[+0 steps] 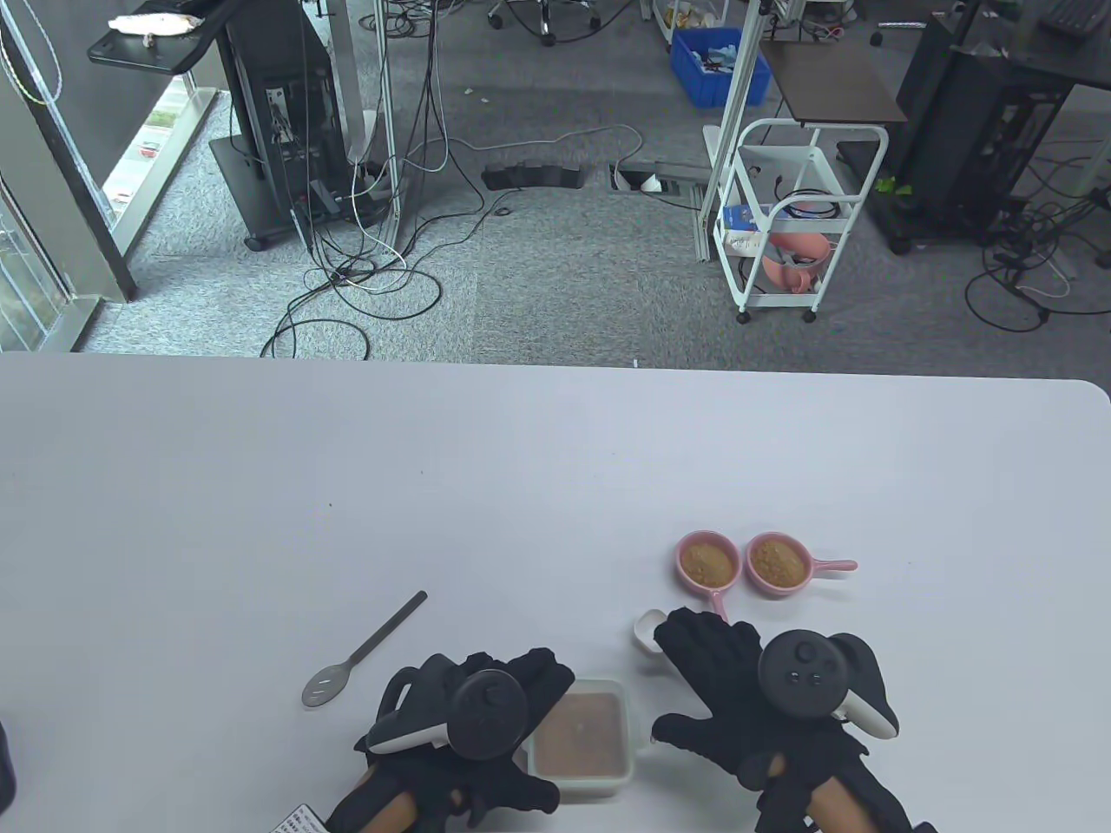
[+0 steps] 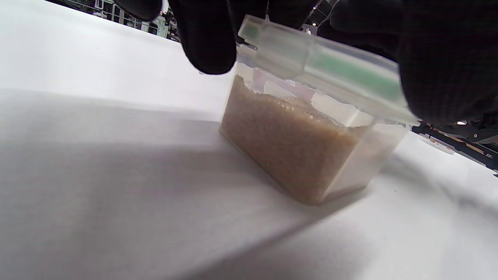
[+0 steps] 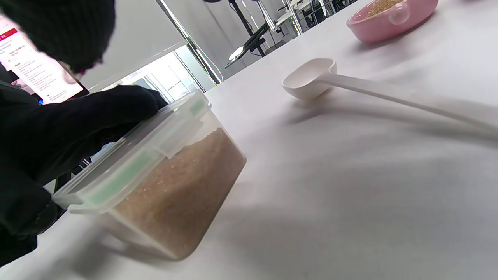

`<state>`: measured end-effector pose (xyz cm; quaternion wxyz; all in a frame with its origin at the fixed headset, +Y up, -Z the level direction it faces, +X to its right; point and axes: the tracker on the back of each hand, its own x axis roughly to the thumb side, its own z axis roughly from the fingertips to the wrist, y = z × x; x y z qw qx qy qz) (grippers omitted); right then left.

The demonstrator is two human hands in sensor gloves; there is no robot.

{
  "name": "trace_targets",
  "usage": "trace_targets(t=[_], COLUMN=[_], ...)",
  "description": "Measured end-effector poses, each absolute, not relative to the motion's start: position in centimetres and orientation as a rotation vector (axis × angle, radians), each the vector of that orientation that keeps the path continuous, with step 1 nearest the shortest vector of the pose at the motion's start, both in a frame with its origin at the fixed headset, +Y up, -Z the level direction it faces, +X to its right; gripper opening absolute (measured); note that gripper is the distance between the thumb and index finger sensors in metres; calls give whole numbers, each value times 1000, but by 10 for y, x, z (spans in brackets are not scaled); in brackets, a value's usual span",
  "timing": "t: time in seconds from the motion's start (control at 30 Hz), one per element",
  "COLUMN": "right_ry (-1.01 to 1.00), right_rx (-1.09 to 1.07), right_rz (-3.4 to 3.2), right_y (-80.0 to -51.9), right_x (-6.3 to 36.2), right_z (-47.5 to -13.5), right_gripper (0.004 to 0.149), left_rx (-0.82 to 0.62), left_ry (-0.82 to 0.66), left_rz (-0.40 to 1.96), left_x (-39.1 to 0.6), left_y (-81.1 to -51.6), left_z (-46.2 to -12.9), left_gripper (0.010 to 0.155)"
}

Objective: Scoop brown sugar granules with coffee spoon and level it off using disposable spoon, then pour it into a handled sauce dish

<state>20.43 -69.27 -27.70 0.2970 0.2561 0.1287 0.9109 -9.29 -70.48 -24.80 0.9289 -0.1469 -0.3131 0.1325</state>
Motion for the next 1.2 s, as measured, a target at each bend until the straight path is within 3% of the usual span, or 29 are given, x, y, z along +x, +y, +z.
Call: trace_targets(t=[0.4,0.6,0.9,1.2], right_ry=[381,366,444,548], right_rx=[677,665,616,685], right_rz=[2426,2399,2281,2241], right_y=[-694,-692,-696,-705], right_x=[204,206,201,191], right_z=[-276,-276,-274,-273], right_gripper=[88,85,78,64], left_rx=[-319,-276,-280,-376], left_ry=[-644,-600,-447,-477], left_rz=[263,326,433,503], left_x=[-94,-113,-141,-126], left_y=[-705,-688,-683,-698], left_z=[-248,-249,-258,-256], left_gripper=[113,112,87,78])
